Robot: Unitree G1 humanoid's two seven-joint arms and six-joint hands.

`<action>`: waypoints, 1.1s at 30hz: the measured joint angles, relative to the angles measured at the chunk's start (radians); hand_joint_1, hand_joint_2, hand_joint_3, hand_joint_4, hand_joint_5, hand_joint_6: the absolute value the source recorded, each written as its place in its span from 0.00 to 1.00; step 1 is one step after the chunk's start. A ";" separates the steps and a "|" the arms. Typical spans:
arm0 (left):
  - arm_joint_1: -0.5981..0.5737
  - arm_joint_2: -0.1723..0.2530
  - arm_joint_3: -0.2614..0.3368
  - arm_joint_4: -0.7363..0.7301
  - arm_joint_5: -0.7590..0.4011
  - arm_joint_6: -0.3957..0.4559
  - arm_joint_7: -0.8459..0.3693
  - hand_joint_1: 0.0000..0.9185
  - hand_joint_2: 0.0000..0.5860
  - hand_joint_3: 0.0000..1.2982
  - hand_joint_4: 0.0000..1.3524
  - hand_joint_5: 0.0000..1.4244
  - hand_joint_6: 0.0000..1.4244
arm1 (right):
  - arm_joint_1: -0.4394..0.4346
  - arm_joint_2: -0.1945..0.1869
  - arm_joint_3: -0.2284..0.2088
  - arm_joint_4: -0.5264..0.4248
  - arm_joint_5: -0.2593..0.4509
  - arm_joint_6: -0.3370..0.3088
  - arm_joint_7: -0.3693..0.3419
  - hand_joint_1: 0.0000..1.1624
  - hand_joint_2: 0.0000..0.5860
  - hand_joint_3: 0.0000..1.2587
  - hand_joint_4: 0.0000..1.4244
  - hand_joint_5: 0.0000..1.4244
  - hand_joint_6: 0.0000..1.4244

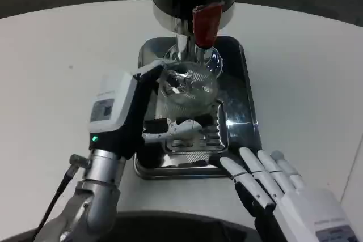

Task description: Grasp the cup under the faucet to collect the drink, then remove the cup.

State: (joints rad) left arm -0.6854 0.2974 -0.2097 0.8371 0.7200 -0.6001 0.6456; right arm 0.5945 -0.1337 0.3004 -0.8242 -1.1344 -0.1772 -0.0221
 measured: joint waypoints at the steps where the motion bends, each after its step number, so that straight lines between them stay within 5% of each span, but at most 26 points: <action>1: -0.018 -0.003 -0.013 0.032 0.000 0.001 0.001 0.57 0.20 0.76 0.81 0.87 0.94 | 0.001 0.004 0.002 0.000 0.000 0.000 0.000 0.39 0.86 0.13 0.04 0.04 0.04; 12: -0.141 -0.009 -0.089 0.190 -0.009 -0.003 0.041 0.58 0.18 0.73 0.77 0.83 0.91 | 0.023 0.009 -0.021 -0.001 0.006 0.011 -0.001 0.39 0.86 0.14 0.05 0.05 0.05; 25: -0.127 0.002 -0.123 0.193 -0.059 -0.017 0.030 0.41 0.16 0.27 0.36 0.54 0.59 | 0.030 0.036 -0.018 -0.002 0.025 0.040 0.014 0.40 0.88 0.14 0.06 0.07 0.06; 33: -0.091 0.019 -0.144 0.184 -0.045 -0.010 0.035 0.39 0.16 0.14 0.24 0.46 0.49 | 0.029 0.065 -0.016 -0.003 0.057 0.083 0.046 0.41 0.88 0.15 0.07 0.08 0.08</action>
State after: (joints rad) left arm -0.7766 0.3168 -0.3538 1.0215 0.6750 -0.6106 0.6808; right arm 0.6237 -0.0688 0.2841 -0.8270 -1.0774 -0.0947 0.0236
